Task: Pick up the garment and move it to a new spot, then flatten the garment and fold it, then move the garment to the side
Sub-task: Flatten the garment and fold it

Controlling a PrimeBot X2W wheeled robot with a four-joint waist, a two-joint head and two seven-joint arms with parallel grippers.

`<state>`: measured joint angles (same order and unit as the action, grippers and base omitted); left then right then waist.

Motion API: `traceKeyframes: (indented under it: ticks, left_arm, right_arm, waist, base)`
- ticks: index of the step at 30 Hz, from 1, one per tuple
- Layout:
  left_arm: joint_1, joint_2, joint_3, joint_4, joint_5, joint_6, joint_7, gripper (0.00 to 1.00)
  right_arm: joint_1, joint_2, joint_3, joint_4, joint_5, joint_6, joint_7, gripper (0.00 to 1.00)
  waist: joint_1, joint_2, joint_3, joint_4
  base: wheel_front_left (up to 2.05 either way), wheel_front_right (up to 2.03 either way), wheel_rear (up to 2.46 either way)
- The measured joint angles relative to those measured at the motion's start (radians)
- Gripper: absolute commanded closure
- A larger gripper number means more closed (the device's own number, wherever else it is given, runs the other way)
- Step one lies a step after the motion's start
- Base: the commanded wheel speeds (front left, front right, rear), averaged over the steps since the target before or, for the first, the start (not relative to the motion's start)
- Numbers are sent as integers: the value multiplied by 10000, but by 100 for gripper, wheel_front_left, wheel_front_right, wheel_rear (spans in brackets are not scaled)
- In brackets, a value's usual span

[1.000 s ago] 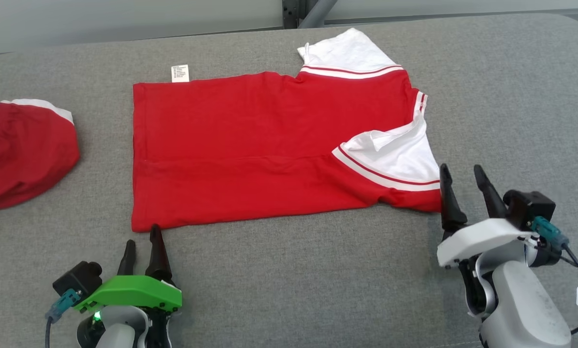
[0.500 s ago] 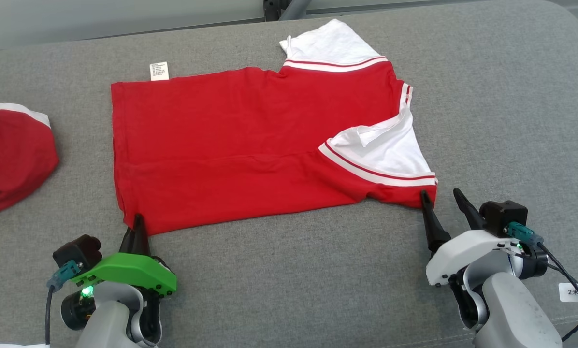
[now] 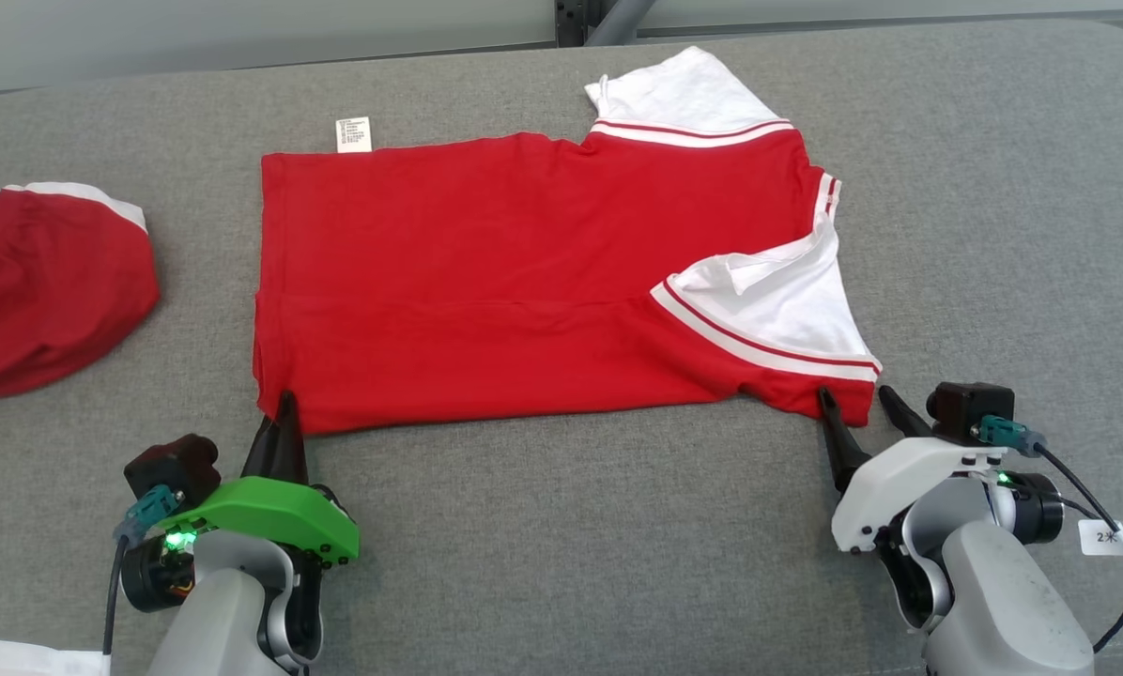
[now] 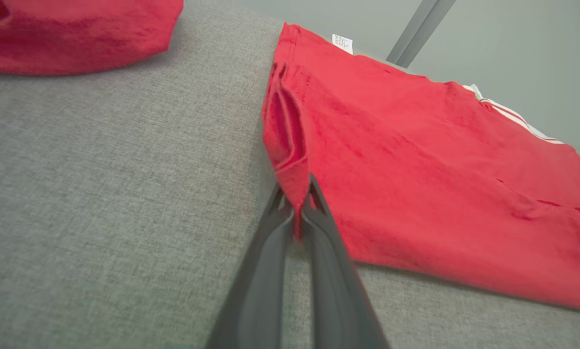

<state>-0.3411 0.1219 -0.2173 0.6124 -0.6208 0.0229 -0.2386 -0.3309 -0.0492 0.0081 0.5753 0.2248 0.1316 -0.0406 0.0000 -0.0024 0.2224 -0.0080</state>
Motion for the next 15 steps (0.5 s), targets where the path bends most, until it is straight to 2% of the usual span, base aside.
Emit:
traceKeyframes:
  ticks: [3,4,5,8,15]
  left_arm:
    - [92,23,-40,-226,8,48,56,100]
    - [122,36,-48,-288,8,52,59,100]
    - [141,46,-56,-347,8,75,81,100]
    - [204,65,-71,-516,8,117,84,100]
    - [459,203,-82,-972,8,130,69,100]
  right_arm:
    - [-152,-6,-29,232,79,-2,8,0]
    - [-228,-4,-2,322,184,-2,6,9]
    - [-301,-6,31,395,295,-2,8,47]
    - [-487,-6,144,640,529,-2,-58,100]
    - [-782,8,-201,575,696,0,-483,100]
  waist:
    - [0,0,7,72]
    - [0,0,12,88]
    - [0,0,17,98]
    - [0,0,19,107]
    - [0,0,-85,103]
  base:
    - [0,0,0]
    - [0,0,0]
    - [0,0,0]
    - [0,0,0]
    - [0,0,0]
